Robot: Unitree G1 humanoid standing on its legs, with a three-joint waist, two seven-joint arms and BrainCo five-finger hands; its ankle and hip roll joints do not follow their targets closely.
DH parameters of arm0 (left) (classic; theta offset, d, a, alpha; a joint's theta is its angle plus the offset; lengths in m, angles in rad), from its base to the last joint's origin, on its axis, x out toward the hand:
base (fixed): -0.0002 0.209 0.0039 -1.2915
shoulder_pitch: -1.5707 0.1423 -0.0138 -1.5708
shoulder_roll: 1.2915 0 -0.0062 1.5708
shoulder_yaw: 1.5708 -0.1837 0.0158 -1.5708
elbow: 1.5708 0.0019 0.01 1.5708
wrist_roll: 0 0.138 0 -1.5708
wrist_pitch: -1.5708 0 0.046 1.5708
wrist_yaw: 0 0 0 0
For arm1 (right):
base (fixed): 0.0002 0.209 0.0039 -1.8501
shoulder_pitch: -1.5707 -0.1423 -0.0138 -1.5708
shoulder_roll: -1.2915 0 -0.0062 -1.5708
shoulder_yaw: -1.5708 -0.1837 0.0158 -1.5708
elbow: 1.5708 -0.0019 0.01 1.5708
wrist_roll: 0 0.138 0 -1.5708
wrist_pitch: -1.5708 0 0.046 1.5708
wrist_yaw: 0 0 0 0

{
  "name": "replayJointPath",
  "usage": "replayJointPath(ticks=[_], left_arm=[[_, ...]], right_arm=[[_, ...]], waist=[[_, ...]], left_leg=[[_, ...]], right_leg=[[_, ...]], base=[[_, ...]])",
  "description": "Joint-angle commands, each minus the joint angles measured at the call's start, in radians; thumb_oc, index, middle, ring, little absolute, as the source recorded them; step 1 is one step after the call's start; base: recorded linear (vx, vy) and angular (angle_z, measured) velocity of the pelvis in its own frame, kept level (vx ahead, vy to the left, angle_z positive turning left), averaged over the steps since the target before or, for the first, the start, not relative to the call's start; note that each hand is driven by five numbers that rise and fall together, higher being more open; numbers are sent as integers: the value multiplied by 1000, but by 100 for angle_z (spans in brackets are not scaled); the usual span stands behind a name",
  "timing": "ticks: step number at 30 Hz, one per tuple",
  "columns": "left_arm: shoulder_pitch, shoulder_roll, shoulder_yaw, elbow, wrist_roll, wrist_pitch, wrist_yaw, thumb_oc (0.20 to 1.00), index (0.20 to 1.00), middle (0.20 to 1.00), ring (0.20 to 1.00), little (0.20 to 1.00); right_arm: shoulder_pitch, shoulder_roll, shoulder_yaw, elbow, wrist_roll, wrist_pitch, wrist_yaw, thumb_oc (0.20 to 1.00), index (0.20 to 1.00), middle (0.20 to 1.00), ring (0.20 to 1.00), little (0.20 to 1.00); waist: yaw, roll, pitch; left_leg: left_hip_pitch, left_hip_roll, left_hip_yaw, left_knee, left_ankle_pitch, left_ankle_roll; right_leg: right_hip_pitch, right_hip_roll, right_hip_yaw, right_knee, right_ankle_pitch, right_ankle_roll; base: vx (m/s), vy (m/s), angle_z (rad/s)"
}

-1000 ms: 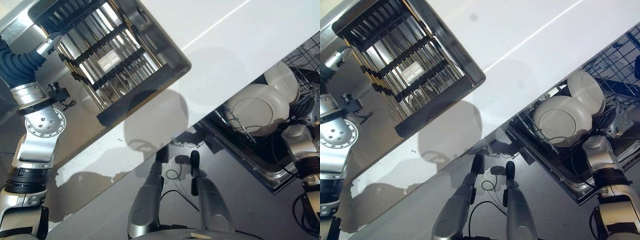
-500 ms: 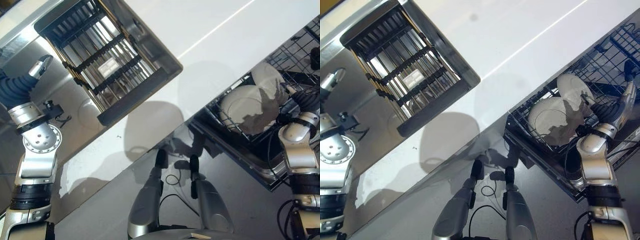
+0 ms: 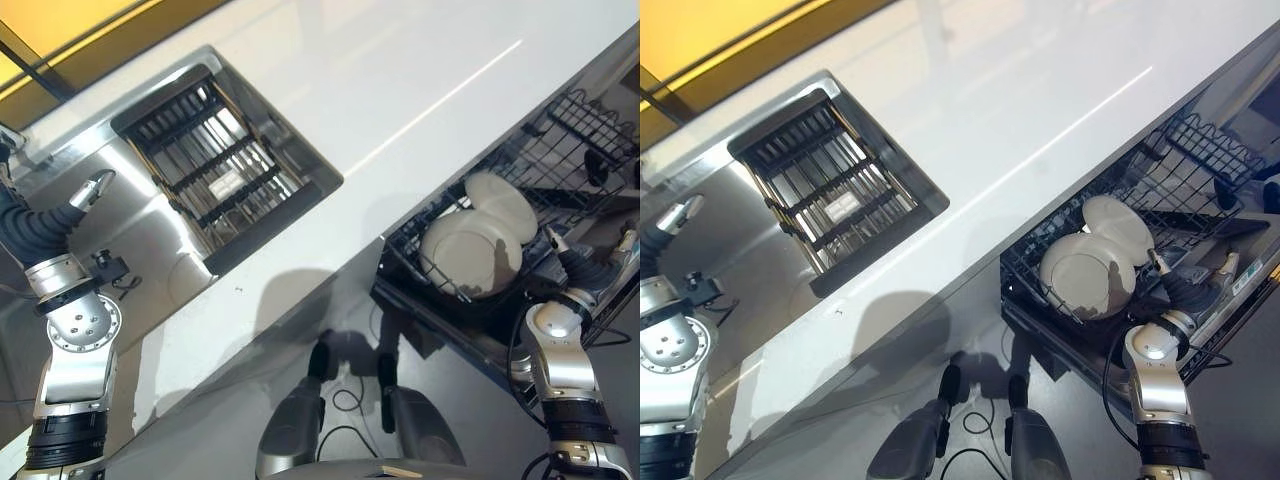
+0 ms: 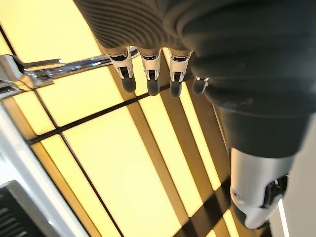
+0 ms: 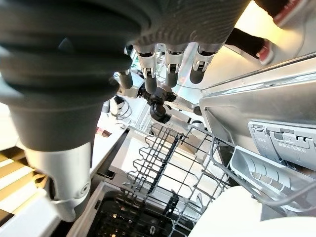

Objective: Pick up plates and place into dishwasher.

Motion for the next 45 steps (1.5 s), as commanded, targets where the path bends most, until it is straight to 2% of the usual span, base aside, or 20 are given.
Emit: replayJointPath(ticks=[1,6,11,14,17,19,20,24,27,30,33,34,37,40,45], left_arm=[[67,-16,12,-29,-2,-29,-36,1000,1000,1000,1000,1000],[67,-12,-16,-18,-4,-43,-19,1000,1000,1000,1000,1000],[-10,-2,-64,-15,2,-36,10,1000,1000,1000,1000,1000],[-50,0,-94,-6,7,-33,35,1000,1000,1000,1000,1000],[-61,-12,-112,-13,6,-22,45,1000,1000,1000,1000,1000],[-62,-22,-124,-18,6,-12,49,1000,1000,1000,1000,1000],[-62,-29,-131,-17,5,-13,51,1000,1000,1000,1000,1000],[-74,-39,-149,-9,6,-20,77,1000,1000,1000,1000,1000],[-79,-44,-155,3,1,-30,86,1000,1000,1000,1000,1000],[-77,-55,-152,15,-5,-36,76,1000,1000,1000,1000,1000],[-74,-55,-146,17,-14,-36,70,1000,1000,1000,1000,1000],[-70,-55,-143,28,-19,-47,65,1000,1000,1000,1000,1000],[-66,-54,-140,26,-20,-51,64,1000,1000,1000,1000,1000],[-70,-54,-142,35,-18,-50,64,1000,1000,1000,1000,1000],[-75,-56,-162,29,1,-45,80,1000,1000,1000,1000,1000]], right_arm=[[68,-23,21,-40,32,-71,31,1000,1000,1000,1000,1000],[61,-44,26,-2,81,-127,44,1000,1000,1000,1000,1000],[6,-72,27,2,161,-182,21,1000,1000,1000,1000,1000],[-33,-77,31,3,266,-229,64,1000,1000,1000,1000,1000],[-53,-83,38,3,245,-248,81,1000,1000,1000,1000,1000],[-69,-88,40,-7,276,-291,112,1000,1000,1000,1000,1000],[-84,-86,38,-22,309,-345,140,1000,1000,1000,1000,1000],[-124,-89,32,-45,296,-454,176,1000,1000,1000,1000,1000],[-147,-86,39,-76,264,-535,263,1000,1000,1000,1000,1000],[-155,-92,39,-94,216,-571,291,1000,1000,1000,1000,1000],[-155,-99,34,-91,176,-571,271,1000,1000,1000,1000,1000],[-153,-118,28,-79,72,-562,225,1000,1000,1000,1000,1000],[-149,-139,30,-80,16,-519,169,1000,1000,1000,1000,1000],[-146,-145,31,-58,74,-464,144,1000,1000,1000,1000,1000],[-136,-132,41,-18,157,-447,134,1000,1000,1000,1000,1000]], waist=[[-23,-4,-71],[-27,14,-30],[-48,35,34],[-54,50,62],[-58,66,82],[-60,75,91],[-59,81,99],[-54,93,108],[-48,94,112],[-46,93,109],[-45,91,105],[-43,89,102],[-41,87,99],[-42,81,97],[-41,90,107]], left_leg=[[-41,-6,12,112,-30,69],[-90,-26,8,154,-31,73],[-180,-41,51,223,-33,67],[-231,-63,52,268,-37,66],[-267,-81,54,309,-36,67],[-283,-88,60,324,-39,69],[-294,-94,59,327,-34,70],[-310,-107,62,316,-25,72],[-317,-114,67,312,-25,75],[-325,-122,76,319,-29,77],[-331,-126,83,325,-35,79],[-332,-132,89,328,-43,82],[-337,-138,95,329,-46,86],[-338,-141,106,340,-62,89],[-356,-149,111,340,-57,93]], right_leg=[[-15,-15,-56,64,-13,-7],[-72,-3,-44,147,-45,-14],[-153,-11,-50,219,-65,-23],[-207,-13,-39,274,-79,-27],[-244,-14,-28,318,-91,-31],[-262,-16,-20,335,-96,-33],[-275,-15,-15,344,-98,-32],[-304,-22,-4,350,-95,-27],[-319,-30,-4,355,-94,-24],[-331,-39,-6,363,-94,-22],[-337,-45,-5,370,-96,-18],[-339,-50,-3,370,-95,-15],[-342,-54,1,363,-87,-12],[-343,-62,4,370,-95,-7],[-363,-67,10,370,-80,-2]], base=[[27,-3,-13],[-72,14,-7],[-153,37,-1],[-62,105,5],[17,168,-11],[41,161,-16],[38,139,-13],[41,179,-4],[36,149,-6],[57,134,-2],[60,106,12],[34,101,14],[42,82,6],[25,67,5],[-5,56,6]])
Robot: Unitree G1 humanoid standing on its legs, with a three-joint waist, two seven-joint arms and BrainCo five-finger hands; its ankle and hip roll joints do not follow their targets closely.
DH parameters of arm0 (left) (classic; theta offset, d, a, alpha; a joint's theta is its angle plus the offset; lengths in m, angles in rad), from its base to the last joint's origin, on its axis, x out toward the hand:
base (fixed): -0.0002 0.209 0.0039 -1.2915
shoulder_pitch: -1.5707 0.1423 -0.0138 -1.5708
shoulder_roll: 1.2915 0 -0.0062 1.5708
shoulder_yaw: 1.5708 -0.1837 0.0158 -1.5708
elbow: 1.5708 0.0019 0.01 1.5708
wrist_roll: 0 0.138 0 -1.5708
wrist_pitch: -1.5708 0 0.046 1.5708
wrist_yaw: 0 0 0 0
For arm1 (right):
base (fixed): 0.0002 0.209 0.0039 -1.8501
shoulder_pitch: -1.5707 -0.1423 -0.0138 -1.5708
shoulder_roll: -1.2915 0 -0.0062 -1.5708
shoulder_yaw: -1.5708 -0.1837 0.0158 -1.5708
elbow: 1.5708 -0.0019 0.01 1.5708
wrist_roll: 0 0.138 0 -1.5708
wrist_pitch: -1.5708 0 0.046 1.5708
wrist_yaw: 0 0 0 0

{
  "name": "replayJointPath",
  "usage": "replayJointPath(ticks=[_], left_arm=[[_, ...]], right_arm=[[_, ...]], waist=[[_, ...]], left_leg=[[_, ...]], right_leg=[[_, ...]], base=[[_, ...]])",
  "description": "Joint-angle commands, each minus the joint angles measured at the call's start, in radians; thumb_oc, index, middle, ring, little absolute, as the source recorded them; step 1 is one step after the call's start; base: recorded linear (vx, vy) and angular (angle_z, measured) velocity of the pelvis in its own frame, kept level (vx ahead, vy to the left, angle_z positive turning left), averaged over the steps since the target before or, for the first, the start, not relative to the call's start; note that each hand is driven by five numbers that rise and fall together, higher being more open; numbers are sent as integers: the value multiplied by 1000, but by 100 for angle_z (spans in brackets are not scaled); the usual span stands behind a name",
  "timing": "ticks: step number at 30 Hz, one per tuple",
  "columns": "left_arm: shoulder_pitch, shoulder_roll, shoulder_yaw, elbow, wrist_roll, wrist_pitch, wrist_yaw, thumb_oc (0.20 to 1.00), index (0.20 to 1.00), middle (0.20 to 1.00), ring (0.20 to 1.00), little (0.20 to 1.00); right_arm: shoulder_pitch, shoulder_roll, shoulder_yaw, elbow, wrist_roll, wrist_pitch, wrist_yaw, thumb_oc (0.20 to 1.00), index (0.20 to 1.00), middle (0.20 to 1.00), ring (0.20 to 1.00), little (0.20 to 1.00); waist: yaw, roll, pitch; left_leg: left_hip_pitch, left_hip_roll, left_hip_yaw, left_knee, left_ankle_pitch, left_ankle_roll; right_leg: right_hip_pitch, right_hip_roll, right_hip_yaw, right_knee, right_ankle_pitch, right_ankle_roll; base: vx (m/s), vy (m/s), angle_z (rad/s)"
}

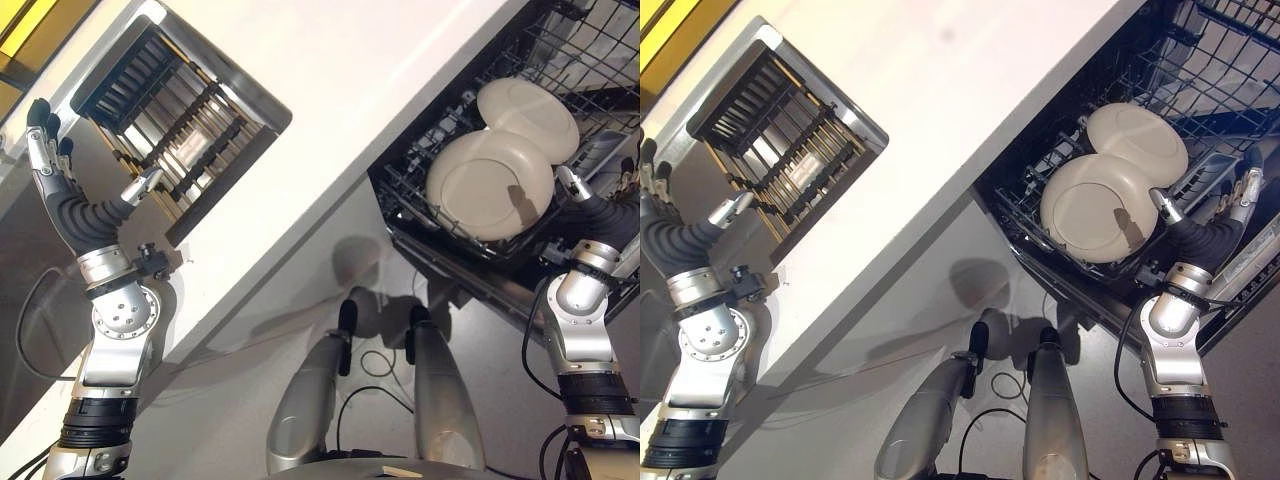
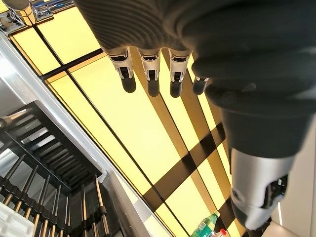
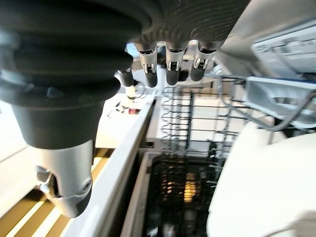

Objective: Pick up plates and place into dishwasher.

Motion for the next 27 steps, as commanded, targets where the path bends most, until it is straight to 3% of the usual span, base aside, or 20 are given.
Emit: replayJointPath(ticks=[1,5,9,12,16,27], left_arm=[[4,-28,-15,20,10,-40,39,1000,1000,1000,1000,1000],[-38,-23,-38,18,13,-23,47,1000,1000,1000,1000,1000],[-80,-20,-71,6,26,1,49,1000,1000,1000,1000,1000],[-107,-24,-90,0,34,14,64,1000,1000,1000,1000,1000],[-134,-36,-111,-6,33,39,74,1000,1000,1000,1000,1000],[-127,-59,-137,-12,4,50,89,1000,1000,1000,1000,1000]], right_arm=[[-6,-1,-8,-16,84,-19,-1,1000,1000,1000,1000,1000],[-49,14,6,51,194,-27,22,1000,1000,1000,1000,1000],[-104,41,50,99,296,-30,134,1000,1000,1000,1000,1000],[-138,57,84,142,309,-55,220,1000,1000,1000,1000,1000],[-204,63,141,171,300,-24,293,1000,1000,1000,1000,1000],[-328,133,253,153,225,74,299,1000,1000,1000,1000,1000]], waist=[[-17,-13,-17],[-11,0,2],[-8,11,20],[-4,19,26],[3,39,22],[48,75,-20]], left_leg=[[-56,-57,63,39,28,105],[-93,-68,62,56,22,114],[-118,-73,63,53,27,121],[-127,-83,64,54,28,125],[-135,-95,71,57,30,128],[-84,-133,73,18,36,133]], right_leg=[[-2,5,3,-35,57,0],[-50,2,12,-3,46,5],[-84,6,23,0,53,8],[-96,0,24,-1,57,9],[-113,-7,30,4,60,9],[-55,-51,16,-49,70,12]], base=[[-18,61,3],[-52,16,4],[-61,8,1],[-37,37,0],[-9,96,-3],[43,142,1]])
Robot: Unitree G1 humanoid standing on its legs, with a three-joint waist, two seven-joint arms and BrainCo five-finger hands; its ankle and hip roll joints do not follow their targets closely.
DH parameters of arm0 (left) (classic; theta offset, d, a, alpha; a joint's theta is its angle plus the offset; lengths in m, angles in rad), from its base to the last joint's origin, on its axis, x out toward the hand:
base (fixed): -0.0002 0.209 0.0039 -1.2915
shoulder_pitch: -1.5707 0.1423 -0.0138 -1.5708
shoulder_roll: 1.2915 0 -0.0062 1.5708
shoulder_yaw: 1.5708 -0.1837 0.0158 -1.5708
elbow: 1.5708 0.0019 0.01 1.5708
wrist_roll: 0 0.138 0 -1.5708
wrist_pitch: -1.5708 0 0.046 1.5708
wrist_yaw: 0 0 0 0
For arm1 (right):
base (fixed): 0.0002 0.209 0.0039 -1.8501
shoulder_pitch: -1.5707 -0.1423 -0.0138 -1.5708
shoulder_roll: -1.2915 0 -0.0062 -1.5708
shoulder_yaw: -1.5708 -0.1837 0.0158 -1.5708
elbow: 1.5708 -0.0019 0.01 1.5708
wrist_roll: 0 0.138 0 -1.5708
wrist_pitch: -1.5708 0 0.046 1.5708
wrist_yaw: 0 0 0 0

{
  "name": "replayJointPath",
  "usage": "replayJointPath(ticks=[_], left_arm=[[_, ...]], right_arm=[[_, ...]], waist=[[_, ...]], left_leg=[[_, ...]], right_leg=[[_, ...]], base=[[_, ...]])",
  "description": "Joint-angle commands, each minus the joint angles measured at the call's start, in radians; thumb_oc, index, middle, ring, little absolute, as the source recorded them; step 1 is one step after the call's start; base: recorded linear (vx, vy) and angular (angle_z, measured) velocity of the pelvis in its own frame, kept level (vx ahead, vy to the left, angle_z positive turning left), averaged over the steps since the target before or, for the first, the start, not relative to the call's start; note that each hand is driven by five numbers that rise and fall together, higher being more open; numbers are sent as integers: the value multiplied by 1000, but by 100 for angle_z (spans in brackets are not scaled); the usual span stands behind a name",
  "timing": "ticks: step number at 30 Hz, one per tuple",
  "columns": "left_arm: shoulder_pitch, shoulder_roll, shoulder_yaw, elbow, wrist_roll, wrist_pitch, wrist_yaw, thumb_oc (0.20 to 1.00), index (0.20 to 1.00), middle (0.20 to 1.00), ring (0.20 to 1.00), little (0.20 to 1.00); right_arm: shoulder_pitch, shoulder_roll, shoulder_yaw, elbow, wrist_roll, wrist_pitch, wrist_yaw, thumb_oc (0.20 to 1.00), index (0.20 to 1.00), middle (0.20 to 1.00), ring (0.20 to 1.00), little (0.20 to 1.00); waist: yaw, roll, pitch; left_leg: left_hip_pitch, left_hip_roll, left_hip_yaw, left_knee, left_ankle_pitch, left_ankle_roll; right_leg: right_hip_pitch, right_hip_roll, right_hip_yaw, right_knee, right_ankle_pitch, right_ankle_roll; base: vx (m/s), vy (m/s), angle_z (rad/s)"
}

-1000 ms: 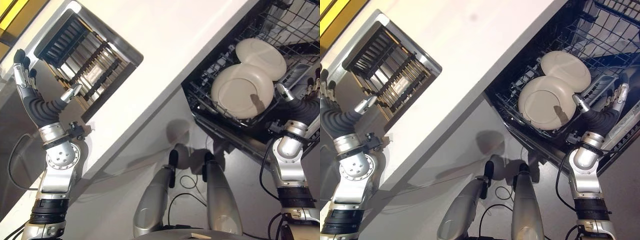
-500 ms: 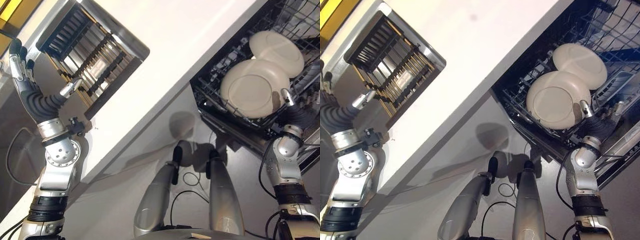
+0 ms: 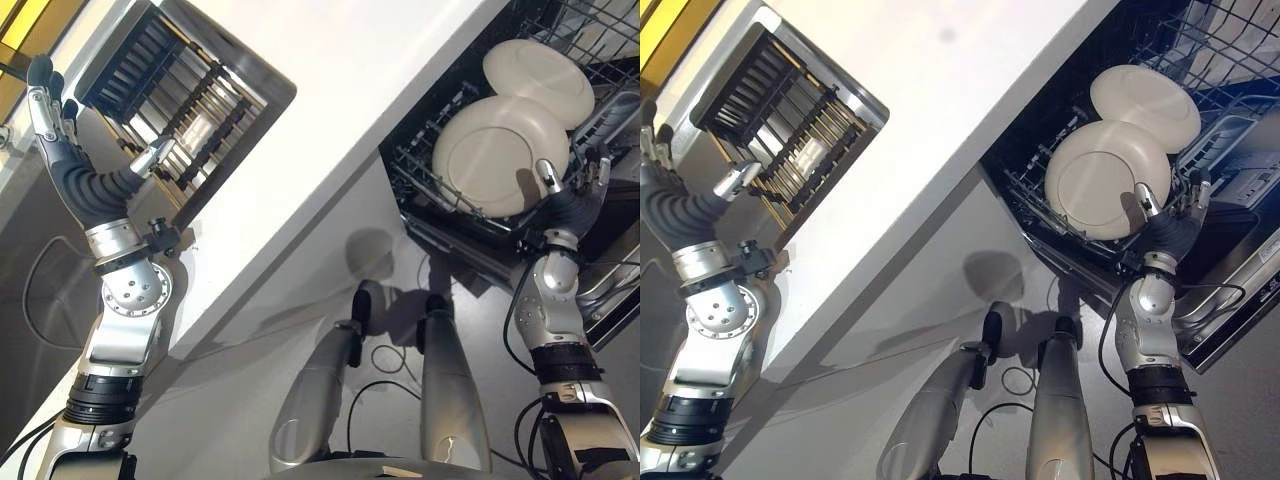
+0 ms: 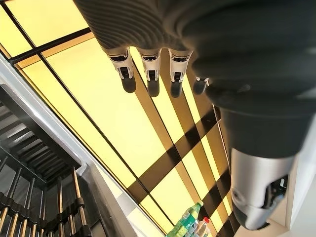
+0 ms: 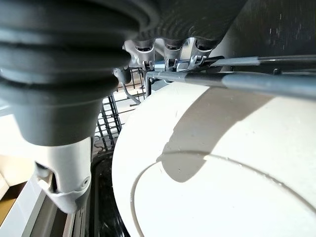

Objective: Pick up plates and place into dishwasher.

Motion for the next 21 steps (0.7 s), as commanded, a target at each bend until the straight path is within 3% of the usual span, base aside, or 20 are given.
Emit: replayJointPath(ticks=[1,4,9,21], left_arm=[[-4,-69,-58,25,-7,-11,27,1000,1000,1000,1000,1000],[3,-69,-62,26,-10,-19,24,1000,1000,1000,1000,1000],[-9,-32,-67,33,-40,-34,-6,1000,1000,1000,1000,1000],[-16,54,-61,45,-108,-73,-141,1000,1000,1000,1000,1000]], right_arm=[[-135,68,180,-64,-77,29,92,1000,1000,1000,1000,1000],[-147,78,189,-74,-94,39,76,1000,1000,1000,1000,1000],[-249,122,217,-48,-125,78,6,1000,1000,1000,1000,1000],[-370,144,233,94,-9,25,-17,1000,1000,1000,1000,1000]], waist=[[52,30,-11],[65,27,-18],[128,-4,-45],[252,-74,-131]], left_leg=[[12,-86,50,-22,21,104],[21,-91,45,-27,22,105],[65,-103,6,-55,18,113],[186,-108,-106,-107,5,117]], right_leg=[[49,-6,-8,-108,69,-10],[66,-15,-19,-120,72,-7],[155,-53,-74,-206,98,12],[397,-126,-207,-398,166,30]], base=[[54,90,15],[41,52,13],[42,-21,21],[77,-83,34]])
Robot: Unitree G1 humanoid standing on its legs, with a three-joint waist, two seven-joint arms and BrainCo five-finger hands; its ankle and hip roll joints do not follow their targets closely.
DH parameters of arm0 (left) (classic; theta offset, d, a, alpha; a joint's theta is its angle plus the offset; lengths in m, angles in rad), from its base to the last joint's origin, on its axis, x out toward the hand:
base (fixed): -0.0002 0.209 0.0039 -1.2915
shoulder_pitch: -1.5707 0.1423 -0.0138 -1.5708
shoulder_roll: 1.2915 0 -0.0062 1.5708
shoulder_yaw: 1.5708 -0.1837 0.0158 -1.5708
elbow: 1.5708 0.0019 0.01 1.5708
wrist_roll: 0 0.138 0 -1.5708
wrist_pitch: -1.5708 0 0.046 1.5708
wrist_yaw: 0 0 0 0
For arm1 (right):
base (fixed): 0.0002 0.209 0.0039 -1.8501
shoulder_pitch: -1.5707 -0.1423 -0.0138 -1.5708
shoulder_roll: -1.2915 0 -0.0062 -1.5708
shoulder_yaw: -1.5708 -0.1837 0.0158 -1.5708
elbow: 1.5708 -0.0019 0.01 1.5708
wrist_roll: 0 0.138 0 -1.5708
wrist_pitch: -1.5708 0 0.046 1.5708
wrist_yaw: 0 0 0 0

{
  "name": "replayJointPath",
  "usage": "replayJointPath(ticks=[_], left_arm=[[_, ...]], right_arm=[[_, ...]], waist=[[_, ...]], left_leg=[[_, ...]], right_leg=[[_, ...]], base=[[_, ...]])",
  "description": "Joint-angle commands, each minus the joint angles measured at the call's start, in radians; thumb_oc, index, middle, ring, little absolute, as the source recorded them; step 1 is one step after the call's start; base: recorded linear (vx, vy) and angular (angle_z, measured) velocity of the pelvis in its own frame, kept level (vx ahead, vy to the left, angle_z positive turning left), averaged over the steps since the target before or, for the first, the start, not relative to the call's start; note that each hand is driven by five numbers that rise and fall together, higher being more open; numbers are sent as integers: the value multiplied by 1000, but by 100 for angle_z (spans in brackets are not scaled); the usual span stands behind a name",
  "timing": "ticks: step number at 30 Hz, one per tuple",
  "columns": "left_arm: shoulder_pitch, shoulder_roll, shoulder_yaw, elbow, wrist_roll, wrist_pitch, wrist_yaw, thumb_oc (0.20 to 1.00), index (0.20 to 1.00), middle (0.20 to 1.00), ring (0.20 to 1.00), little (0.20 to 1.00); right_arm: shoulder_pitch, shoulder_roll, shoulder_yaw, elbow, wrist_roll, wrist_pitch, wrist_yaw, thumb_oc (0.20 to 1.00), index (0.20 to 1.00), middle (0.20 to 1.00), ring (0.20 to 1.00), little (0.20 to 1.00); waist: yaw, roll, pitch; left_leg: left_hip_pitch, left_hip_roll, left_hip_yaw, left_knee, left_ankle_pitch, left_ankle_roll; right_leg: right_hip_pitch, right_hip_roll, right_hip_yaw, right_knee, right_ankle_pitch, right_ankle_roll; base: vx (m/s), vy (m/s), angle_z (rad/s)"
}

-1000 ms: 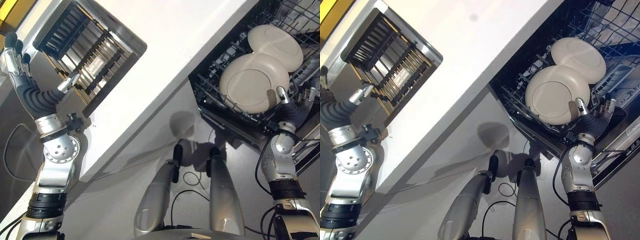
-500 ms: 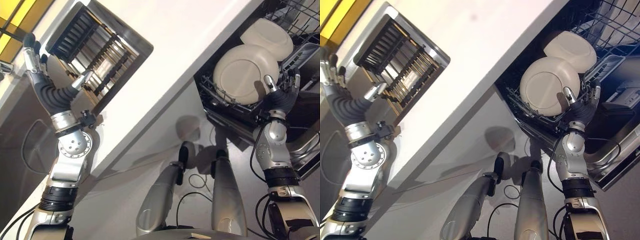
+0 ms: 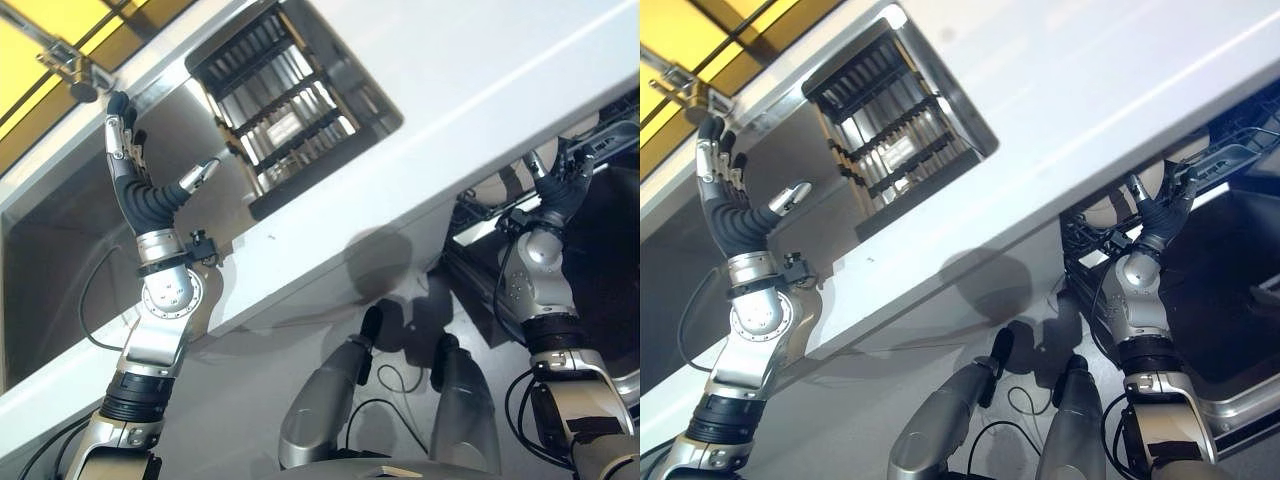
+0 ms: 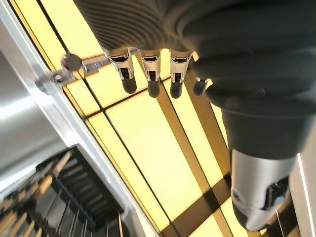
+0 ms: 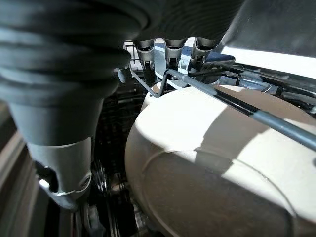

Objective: Pick up plates and place into dishwasher.

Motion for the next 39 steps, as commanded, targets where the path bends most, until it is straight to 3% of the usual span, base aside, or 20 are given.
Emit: replayJointPath(ticks=[1,9,14,17,21,25,28,30,35,37,39], left_arm=[[-9,130,30,-9,-30,-70,-31,1000,1000,1000,1000,1000],[25,137,40,4,-57,-91,-105,1000,1000,1000,1000,1000],[47,130,45,15,-46,-87,-126,1000,1000,1000,1000,1000],[46,128,42,3,-35,-75,-122,1000,1000,1000,1000,1000],[35,125,43,-14,-17,-58,-94,1000,1000,1000,1000,1000],[24,120,43,-28,8,-33,-47,1000,1000,1000,1000,1000],[34,110,53,-46,23,-2,-4,1000,1000,1000,1000,1000],[83,86,88,-61,46,7,20,1000,1000,1000,1000,1000],[180,80,156,-77,40,-19,3,1000,1000,1000,1000,1000],[194,84,170,-70,44,-31,9,1000,1000,1000,1000,1000],[189,100,182,-62,28,-39,3,1000,1000,1000,1000,1000]], right_arm=[[-239,166,208,-98,-4,-97,147,1000,1000,1000,1000,1000],[-201,171,202,-84,33,-110,147,1000,1000,1000,1000,1000],[-135,174,184,-107,-35,-81,44,1000,1000,1000,1000,1000],[-80,163,167,-132,-99,-31,-44,1000,1000,1000,1000,1000],[-6,121,138,-179,-187,119,-152,1000,1000,1000,1000,1000],[58,87,132,-233,-256,225,-196,1000,1000,1000,1000,1000],[117,62,118,-284,-344,303,-198,1000,1000,1000,1000,1000],[154,54,98,-295,-403,330,-149,1000,1000,1000,1000,1000],[291,28,78,-360,-443,348,-162,1000,1000,1000,1000,1000],[312,26,75,-370,-444,341,-157,1000,1000,1000,1000,1000],[318,23,72,-370,-422,328,-177,1000,1000,1000,1000,1000]], waist=[[113,-105,-86],[135,-124,-143],[109,-139,-150],[86,-149,-145],[28,-152,-120],[-23,-152,-97],[-46,-148,-80],[-40,-146,-74],[-31,-158,-93],[-26,-171,-99],[-17,-185,-97]], left_leg=[[15,-126,33,18,-56,142],[79,-119,-8,-25,-49,142],[100,-107,0,-15,-66,143],[110,-101,9,-23,-69,149],[106,-92,43,-29,-74,159],[92,-79,88,-33,-76,165],[106,-52,140,-50,-72,171],[122,-26,195,-53,-78,175],[111,-22,242,-27,-58,181],[79,-19,264,-4,-51,168],[22,-2,271,33,-43,129]], right_leg=[[128,-77,52,-256,179,56],[215,-84,23,-313,197,58],[232,-69,44,-310,194,56],[235,-62,72,-323,206,58],[199,-55,127,-317,223,64],[153,-42,179,-301,232,68],[110,-52,148,-214,230,71],[88,-72,96,-89,194,66],[101,-60,66,121,114,23],[150,-62,64,87,87,17],[220,-49,47,-68,47,23]], base=[[78,-63,24],[77,-27,13],[20,-22,2],[-62,-41,-1],[-178,12,-11],[-196,59,-52],[-154,117,-68],[-112,150,-103],[-82,-20,-107],[-163,-207,-69],[-216,-327,-77]])
